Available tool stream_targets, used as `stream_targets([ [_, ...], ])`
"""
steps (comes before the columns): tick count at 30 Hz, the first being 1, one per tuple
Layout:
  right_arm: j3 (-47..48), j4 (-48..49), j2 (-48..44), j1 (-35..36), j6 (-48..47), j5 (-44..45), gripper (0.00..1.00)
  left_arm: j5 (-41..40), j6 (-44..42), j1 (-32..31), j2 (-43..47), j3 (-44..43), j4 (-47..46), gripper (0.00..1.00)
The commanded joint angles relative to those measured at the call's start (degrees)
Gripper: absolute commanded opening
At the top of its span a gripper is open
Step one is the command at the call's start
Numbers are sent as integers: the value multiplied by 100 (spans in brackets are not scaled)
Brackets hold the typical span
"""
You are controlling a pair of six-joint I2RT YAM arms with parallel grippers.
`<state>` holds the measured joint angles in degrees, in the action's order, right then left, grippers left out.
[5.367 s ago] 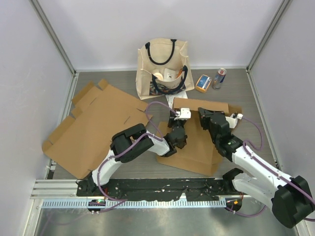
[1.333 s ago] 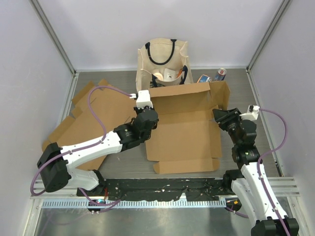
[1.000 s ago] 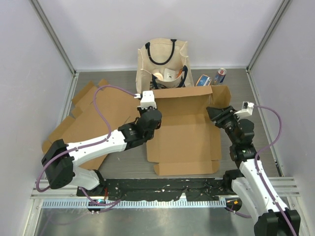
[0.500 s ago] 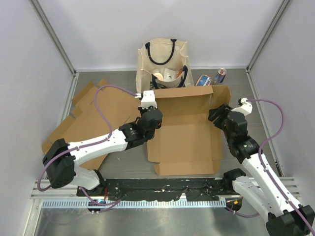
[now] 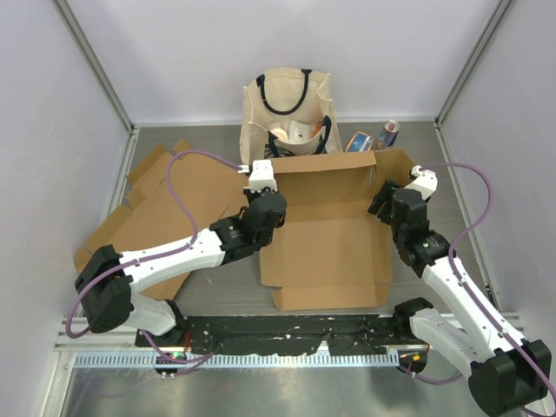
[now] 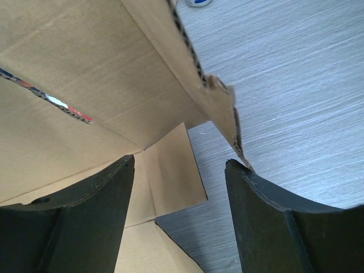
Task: Fold the paper box
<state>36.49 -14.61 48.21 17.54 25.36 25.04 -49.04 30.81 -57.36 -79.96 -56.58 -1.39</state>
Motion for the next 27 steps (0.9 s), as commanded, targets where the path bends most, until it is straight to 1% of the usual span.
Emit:
stream_targets([
  [1, 17, 695, -57, 4, 21, -270, 70, -115, 31, 15, 262, -108, -301, 0],
  [3, -124, 1054, -179, 12, 91, -717, 68, -106, 39, 15, 262, -108, -309, 0],
  [5, -177, 1241, -215, 13, 91, -982, 64, -97, 39, 6, 244, -117, -309, 0],
  [6, -160, 1285, -206, 13, 109, -1088, 59, -89, 48, 15, 236, -117, -309, 0],
  [8, -133, 1312, -119, 13, 135, -1404, 55, -80, 66, 15, 227, -117, -318, 0],
  [9, -133, 1338, -84, 13, 161, -1457, 51, -71, 66, 15, 227, -117, -336, 0],
  [11, -194, 1364, 31, 13, 319, -1484, 45, -71, 83, 15, 209, -126, -353, 0],
  [13, -239, 1391, 171, 13, 425, -1606, 45, -53, 83, 15, 192, -152, -353, 0],
  [14, -335, 1426, 259, 21, 486, -1677, 42, -45, 83, 15, 183, -152, -353, 0],
  [15, -405, 1704, 303, 21, 557, -1738, 42, -53, 83, 6, 183, -152, -353, 0],
  [18, -651, 1900, 453, 56, 680, -1704, 38, -62, 101, 15, 157, -117, -388, 0],
  [20, -827, 2049, 514, 135, 733, -1669, 38, -62, 127, 15, 139, -99, -397, 0],
  [22, -915, 2190, 637, 293, 794, -1599, 38, -45, 154, 15, 87, -82, -415, 0],
  [27, -1267, 2532, 988, 452, 1067, -1405, 43, -27, 311, 15, -98, 76, -626, 0],
])
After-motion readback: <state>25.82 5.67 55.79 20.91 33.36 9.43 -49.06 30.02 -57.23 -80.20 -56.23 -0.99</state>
